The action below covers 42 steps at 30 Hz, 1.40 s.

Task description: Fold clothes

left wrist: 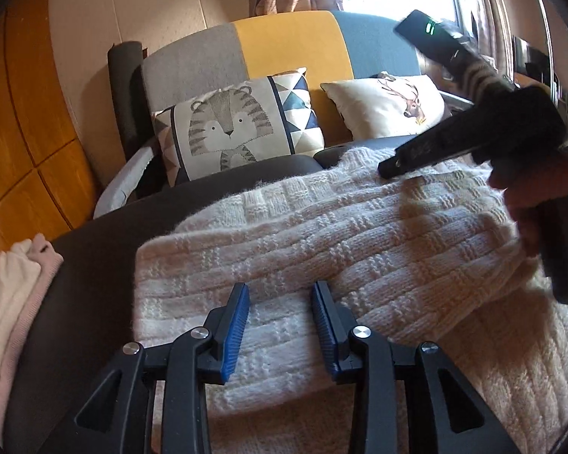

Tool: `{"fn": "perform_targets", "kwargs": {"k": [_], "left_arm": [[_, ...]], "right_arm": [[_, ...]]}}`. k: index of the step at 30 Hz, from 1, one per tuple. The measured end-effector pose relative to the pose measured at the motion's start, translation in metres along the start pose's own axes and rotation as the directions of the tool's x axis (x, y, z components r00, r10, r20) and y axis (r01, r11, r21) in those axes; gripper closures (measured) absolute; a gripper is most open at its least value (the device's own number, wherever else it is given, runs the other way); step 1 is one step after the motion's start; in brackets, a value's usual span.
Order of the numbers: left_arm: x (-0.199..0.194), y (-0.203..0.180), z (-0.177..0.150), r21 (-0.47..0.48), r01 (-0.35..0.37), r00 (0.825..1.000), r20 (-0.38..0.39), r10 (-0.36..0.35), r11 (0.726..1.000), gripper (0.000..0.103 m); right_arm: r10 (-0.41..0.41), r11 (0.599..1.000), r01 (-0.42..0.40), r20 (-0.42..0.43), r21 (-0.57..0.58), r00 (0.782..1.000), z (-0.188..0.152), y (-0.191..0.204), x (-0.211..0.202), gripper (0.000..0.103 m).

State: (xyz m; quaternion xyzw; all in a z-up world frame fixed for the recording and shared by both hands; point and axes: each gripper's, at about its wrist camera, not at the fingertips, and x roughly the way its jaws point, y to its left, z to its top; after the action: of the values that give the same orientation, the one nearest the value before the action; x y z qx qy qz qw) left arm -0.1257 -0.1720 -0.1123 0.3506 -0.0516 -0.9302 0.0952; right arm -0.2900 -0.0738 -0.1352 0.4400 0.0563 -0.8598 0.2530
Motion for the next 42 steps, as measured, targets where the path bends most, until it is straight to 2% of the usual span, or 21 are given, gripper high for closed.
{"fn": "perform_targets", "kwargs": {"k": [5,8,11,13,15,17,21,26,30,33,34,36,42], "left_arm": [[0.002,0.003,0.0,-0.022,0.018,1.0,-0.004,-0.018,1.0,0.066],[0.003,0.006,0.0,-0.033,0.025,1.0,-0.008,-0.025,0.999,0.064],[0.003,0.008,-0.001,-0.047,0.027,1.0,-0.01,-0.028,0.999,0.06],[0.003,0.008,-0.002,-0.049,0.025,1.0,-0.01,-0.026,0.998,0.059],[0.002,0.007,-0.002,-0.044,0.018,1.0,-0.009,-0.018,0.999,0.059],[0.003,0.007,-0.002,-0.042,0.015,1.0,-0.008,-0.015,0.999,0.059],[0.003,0.008,-0.001,-0.045,0.017,1.0,-0.009,-0.017,0.999,0.059],[0.003,0.008,-0.002,-0.046,0.015,1.0,-0.01,-0.016,0.999,0.058],[0.003,0.007,-0.002,-0.042,0.009,1.0,-0.009,-0.009,0.999,0.058],[0.002,0.006,-0.002,-0.038,0.003,1.0,-0.008,-0.003,0.999,0.058],[0.002,0.006,-0.002,-0.037,0.002,1.0,-0.008,-0.003,0.999,0.058],[0.002,0.006,-0.002,-0.04,0.005,1.0,-0.009,-0.005,0.999,0.058],[0.002,0.008,-0.002,-0.048,0.013,1.0,-0.009,-0.014,0.999,0.057]], "right_arm": [[-0.04,0.999,0.041,0.011,-0.029,0.999,-0.003,0.005,0.001,0.091],[0.034,0.999,-0.034,-0.003,0.0,0.999,0.003,-0.006,-0.011,0.089],[-0.039,0.998,0.034,0.09,0.055,0.995,0.001,-0.032,-0.037,0.089],[-0.1,0.992,0.094,0.068,0.082,0.993,-0.001,-0.051,-0.037,0.089],[-0.072,0.993,0.069,0.031,0.099,0.997,-0.004,-0.064,-0.031,0.089],[-0.101,0.992,0.101,-0.001,0.075,0.995,-0.007,-0.068,-0.022,0.089],[-0.132,0.985,0.131,0.001,0.114,0.991,-0.011,-0.077,-0.013,0.092],[-0.133,0.986,0.133,-0.014,0.101,0.991,-0.011,-0.072,-0.018,0.088],[-0.038,0.991,0.029,0.068,0.127,0.997,-0.013,-0.061,-0.039,0.088],[0.003,0.998,-0.006,0.033,0.067,0.999,-0.01,-0.036,-0.03,0.088],[0.008,0.999,-0.008,0.014,0.044,1.0,-0.009,-0.028,-0.024,0.088],[-0.037,0.999,0.037,-0.027,0.016,0.999,-0.007,-0.019,-0.01,0.088],[-0.057,0.996,0.058,-0.021,0.066,0.998,-0.012,-0.023,-0.003,0.09]]}}
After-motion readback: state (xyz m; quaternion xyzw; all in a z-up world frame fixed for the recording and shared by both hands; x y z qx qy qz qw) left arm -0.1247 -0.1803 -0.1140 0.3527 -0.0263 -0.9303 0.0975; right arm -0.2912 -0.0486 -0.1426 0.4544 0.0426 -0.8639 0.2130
